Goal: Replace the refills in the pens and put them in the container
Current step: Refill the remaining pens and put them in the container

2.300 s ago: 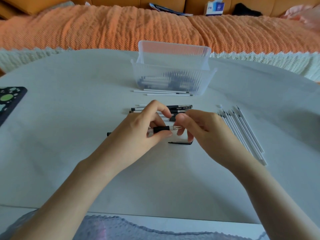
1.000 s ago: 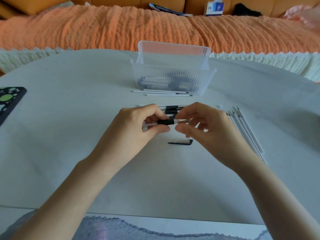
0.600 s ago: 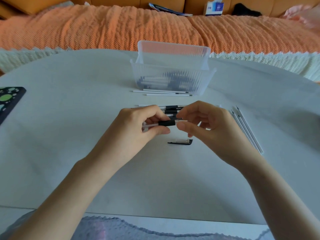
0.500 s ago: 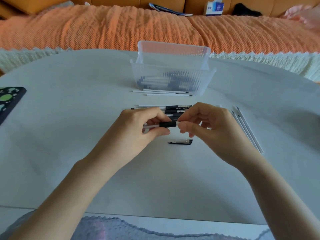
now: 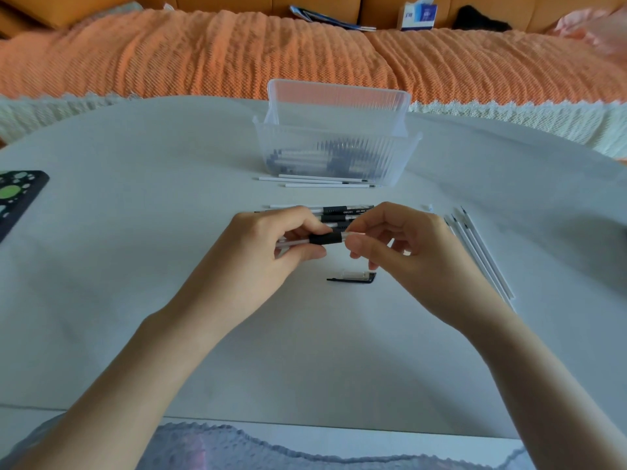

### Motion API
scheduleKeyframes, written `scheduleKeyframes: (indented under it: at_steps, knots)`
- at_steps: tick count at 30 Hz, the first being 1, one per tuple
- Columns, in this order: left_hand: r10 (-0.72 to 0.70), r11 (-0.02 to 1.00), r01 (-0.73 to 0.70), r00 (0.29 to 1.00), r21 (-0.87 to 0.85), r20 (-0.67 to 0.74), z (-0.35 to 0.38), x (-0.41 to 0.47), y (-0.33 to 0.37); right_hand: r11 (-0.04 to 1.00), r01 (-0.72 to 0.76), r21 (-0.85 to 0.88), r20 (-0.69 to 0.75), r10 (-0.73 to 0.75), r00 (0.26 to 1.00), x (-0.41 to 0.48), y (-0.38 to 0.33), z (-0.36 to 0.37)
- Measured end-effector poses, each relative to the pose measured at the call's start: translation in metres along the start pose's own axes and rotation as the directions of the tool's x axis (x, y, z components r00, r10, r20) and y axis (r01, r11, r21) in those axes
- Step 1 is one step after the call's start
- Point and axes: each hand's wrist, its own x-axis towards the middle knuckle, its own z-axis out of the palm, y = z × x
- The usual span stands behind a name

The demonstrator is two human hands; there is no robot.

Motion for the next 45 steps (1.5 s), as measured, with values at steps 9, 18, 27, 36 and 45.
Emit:
scheduleKeyframes:
  at_steps: [9,18,27,36,45]
  knots:
    - [0.039,0.999,-0.039,0.999,0.027,-0.016,0.001,-0.001,-0.003,0.999,-0.004,-0.05,0.015,0.004,1.0,0.001,0.003,0.0]
    - [-0.044,0.992,0.05,0.997,0.112,-0.057,-0.006,-0.002,-0.003,0.899,0.052,-0.435,0.155,0.018,0.988,-0.005,0.017,-0.005]
    - [-0.028,0.997,0.031,0.999,0.075,-0.035,-0.011,-0.002,-0.004,0.982,0.008,-0.19,-0.008,-0.01,1.0,-0.002,0.014,-0.022]
    - [-0.072,0.997,0.073,0.997,0.03,-0.032,-0.01,-0.001,-0.005,0.996,0.031,-0.078,-0.028,-0.033,0.999,-0.001,0.008,-0.019]
    - [-0.063,0.997,0.064,0.998,-0.037,0.022,-0.001,-0.003,-0.001,0.996,0.065,-0.059,-0.022,-0.067,0.998,-0.004,0.005,-0.005]
